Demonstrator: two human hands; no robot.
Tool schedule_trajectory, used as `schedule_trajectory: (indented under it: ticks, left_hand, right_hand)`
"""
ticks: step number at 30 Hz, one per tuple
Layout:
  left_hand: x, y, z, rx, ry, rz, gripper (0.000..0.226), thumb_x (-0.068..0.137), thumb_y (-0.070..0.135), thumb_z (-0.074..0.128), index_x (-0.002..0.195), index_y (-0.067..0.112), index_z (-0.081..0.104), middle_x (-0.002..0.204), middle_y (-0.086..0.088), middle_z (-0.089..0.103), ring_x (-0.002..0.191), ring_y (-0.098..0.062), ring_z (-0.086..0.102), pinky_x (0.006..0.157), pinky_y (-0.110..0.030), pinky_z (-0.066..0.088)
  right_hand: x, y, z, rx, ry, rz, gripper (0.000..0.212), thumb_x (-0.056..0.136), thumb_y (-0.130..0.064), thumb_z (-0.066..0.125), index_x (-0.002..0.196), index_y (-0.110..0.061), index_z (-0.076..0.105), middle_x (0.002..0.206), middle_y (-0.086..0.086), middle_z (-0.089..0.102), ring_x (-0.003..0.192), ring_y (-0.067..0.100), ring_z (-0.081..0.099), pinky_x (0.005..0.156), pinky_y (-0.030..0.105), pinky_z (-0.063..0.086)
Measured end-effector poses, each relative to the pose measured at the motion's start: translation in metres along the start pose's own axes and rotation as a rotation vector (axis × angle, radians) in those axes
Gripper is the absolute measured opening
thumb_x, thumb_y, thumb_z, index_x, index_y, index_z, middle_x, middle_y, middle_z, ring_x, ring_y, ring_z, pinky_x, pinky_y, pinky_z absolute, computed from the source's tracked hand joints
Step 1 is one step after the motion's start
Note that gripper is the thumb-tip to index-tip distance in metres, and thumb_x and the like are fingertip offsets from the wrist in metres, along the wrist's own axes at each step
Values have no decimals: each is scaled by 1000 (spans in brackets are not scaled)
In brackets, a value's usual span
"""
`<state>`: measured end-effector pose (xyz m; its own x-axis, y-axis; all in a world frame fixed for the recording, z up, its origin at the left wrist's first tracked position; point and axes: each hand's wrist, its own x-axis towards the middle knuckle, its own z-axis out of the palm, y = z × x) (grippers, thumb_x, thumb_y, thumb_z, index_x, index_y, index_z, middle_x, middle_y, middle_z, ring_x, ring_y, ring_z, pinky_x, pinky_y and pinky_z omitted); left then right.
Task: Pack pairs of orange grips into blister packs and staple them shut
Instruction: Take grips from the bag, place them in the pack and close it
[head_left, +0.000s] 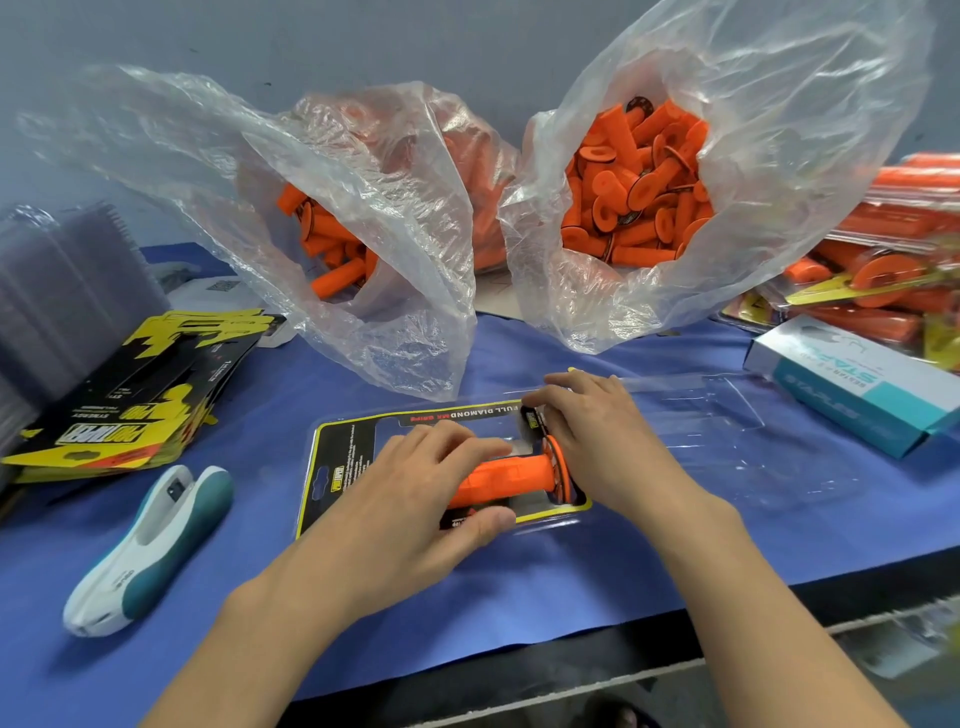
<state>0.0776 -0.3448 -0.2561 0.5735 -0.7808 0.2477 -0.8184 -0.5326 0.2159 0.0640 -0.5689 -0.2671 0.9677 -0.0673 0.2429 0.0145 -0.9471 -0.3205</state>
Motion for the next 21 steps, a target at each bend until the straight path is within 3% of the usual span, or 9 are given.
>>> schedule_trajectory:
  ticks: [6,11,13,17,21]
  left_hand:
    - [-5,4,3,47,50,100,25,89,56,58,105,37,62,132,11,50,122,-12,47,101,-28,39]
    - [-7,6,8,95,85,172,15,92,45,60,99,34,67,131,6,55,120,-15,50,97,-31,42]
    - [-8,5,10,92,81,171,19,92,45,60,107,34,66,136,6,53,123,-16,49,99,-33,42]
    - [-9,6,16,169,55,161,34,91,43,62,124,32,63,148,-1,46,131,-23,47,104,-39,42]
    - [-10,4,19,139,100,173,28,94,35,59,121,33,64,145,-1,49,130,-23,48,103,-39,43]
  right_hand:
    - [0,-2,-2,100,11,62,25,98,-10,41,97,-23,62,124,0,59,125,22,45,113,44,24]
    - [1,-3,-2,148,42,51,29,92,-3,43,84,-24,61,120,2,60,123,24,47,109,45,29]
    - [2,-2,-2,154,70,40,29,91,-2,43,88,-23,63,123,3,59,122,25,47,106,43,31]
    - [3,1,1,77,50,16,40,97,-11,40,121,-30,64,144,2,49,136,25,37,113,42,24]
    - [5,3,3,31,22,22,40,100,-17,38,125,-37,61,148,0,45,142,22,32,116,47,19]
